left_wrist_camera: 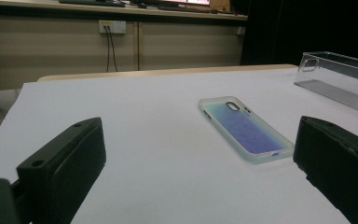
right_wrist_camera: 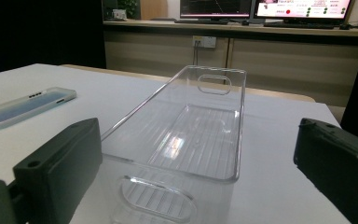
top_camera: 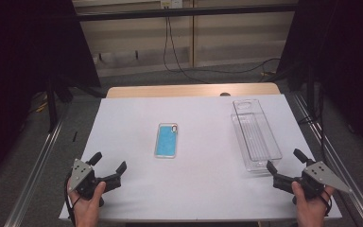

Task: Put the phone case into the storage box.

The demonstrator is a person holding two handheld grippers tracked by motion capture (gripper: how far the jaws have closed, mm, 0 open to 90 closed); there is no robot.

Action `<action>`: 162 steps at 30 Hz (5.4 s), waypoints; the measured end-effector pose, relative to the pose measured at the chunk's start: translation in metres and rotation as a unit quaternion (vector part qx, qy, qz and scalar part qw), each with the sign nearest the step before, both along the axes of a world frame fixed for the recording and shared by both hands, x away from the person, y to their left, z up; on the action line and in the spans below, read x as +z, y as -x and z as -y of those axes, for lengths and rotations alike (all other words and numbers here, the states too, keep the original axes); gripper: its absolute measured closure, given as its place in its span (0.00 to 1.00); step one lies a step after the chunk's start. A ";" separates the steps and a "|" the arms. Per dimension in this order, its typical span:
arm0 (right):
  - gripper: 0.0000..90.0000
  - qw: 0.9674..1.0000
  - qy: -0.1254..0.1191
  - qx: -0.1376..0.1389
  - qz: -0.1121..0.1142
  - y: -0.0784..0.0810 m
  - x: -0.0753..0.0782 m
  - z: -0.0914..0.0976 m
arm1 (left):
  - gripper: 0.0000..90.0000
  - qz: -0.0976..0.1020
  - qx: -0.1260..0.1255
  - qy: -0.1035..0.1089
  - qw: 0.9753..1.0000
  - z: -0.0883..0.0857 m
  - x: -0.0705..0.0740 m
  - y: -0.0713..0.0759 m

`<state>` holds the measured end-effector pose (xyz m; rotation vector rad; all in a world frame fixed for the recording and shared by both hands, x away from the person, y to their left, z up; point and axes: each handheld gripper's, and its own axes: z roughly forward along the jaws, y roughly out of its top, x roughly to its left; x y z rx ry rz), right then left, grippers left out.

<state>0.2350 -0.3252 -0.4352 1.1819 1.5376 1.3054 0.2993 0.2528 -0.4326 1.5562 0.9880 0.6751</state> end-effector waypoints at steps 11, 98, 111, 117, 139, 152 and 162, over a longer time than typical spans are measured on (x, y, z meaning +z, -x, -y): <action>0.01 1.000 0.000 0.006 -0.010 -0.001 -0.002 -0.003 | 0.03 -0.005 -0.011 -0.001 1.000 -0.004 0.002 -0.008; 0.02 0.999 -0.007 0.029 -0.019 0.000 -0.002 -0.008 | 0.09 0.067 -0.119 -0.028 0.990 0.154 0.028 -0.095; 0.02 0.999 -0.006 0.034 -0.019 0.001 -0.002 -0.009 | 0.25 0.034 -0.126 -0.035 0.991 0.151 0.013 -0.103; 0.02 0.999 -0.004 0.034 -0.019 0.002 -0.002 -0.008 | 0.43 0.040 -0.135 -0.043 0.989 0.150 0.012 -0.103; 0.02 0.999 -0.005 0.034 -0.019 0.002 -0.002 -0.007 | 1.00 -0.002 -0.207 -0.017 0.978 0.144 0.018 -0.105; 0.02 0.999 -0.006 0.035 -0.019 0.001 -0.002 -0.006 | 1.00 -0.075 -0.265 -0.058 0.960 0.156 0.021 -0.119; 0.02 0.999 -0.010 0.034 -0.017 0.001 -0.001 -0.005 | 0.99 -0.121 -0.268 -0.118 0.948 0.163 0.013 -0.128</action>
